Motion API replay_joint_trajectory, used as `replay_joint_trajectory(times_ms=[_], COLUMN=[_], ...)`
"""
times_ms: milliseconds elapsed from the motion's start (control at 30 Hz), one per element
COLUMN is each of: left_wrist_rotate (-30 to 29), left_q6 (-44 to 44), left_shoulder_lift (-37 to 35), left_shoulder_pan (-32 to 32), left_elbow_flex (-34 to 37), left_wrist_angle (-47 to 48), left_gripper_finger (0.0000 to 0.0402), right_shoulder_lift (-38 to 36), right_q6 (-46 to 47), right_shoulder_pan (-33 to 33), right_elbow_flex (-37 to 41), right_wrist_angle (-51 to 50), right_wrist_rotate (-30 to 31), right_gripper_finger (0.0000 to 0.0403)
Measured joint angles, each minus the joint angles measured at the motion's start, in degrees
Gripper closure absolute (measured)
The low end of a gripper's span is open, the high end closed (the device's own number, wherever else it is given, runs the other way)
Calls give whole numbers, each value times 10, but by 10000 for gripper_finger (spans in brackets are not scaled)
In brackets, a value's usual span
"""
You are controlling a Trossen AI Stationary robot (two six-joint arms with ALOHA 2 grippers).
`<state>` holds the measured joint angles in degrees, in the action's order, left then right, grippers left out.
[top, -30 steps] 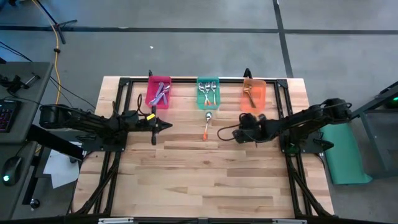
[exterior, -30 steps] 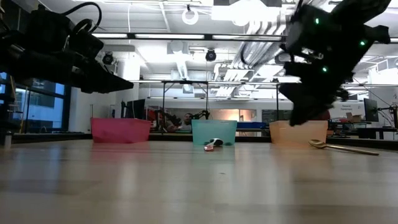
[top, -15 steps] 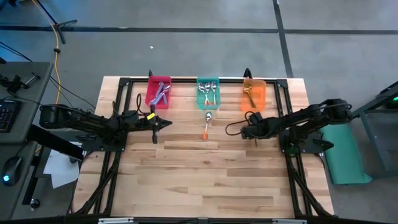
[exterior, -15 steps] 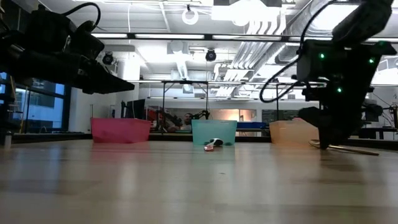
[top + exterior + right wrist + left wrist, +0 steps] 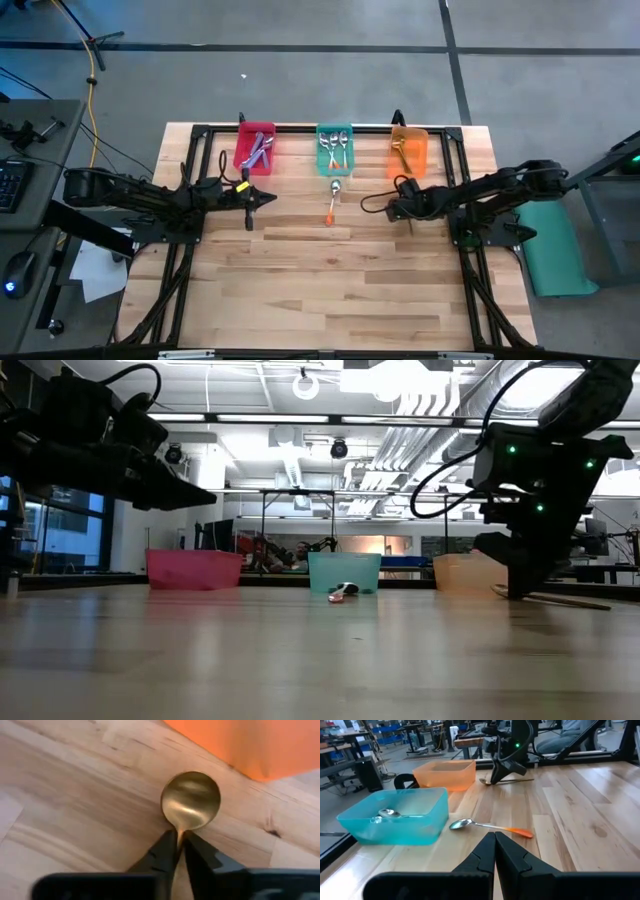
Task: Sort silverware by color (type)
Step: Put the gold spoon into the orange bin
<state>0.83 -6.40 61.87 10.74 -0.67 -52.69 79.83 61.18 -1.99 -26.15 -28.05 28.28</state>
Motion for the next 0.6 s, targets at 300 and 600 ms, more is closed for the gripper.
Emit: replay_joint_trajectory(times_ms=[300,600], left_wrist_rotate=[-4,-22], left_q6=[-16,-19], left_shoulder_lift=[-1,-40], left_shoulder_pan=[2,2], left_elbow_flex=[0,0], left_wrist_angle=[-1,11], left_gripper_finger=[401,401], right_shoulder_lift=[2,2], right_q6=[-64,-171], right_shoulder_pan=[3,5], right_elbow_flex=[-35,-113], right_wrist_angle=[-13,-14], right_wrist_rotate=[-22,-29], right_gripper_finger=[393,401])
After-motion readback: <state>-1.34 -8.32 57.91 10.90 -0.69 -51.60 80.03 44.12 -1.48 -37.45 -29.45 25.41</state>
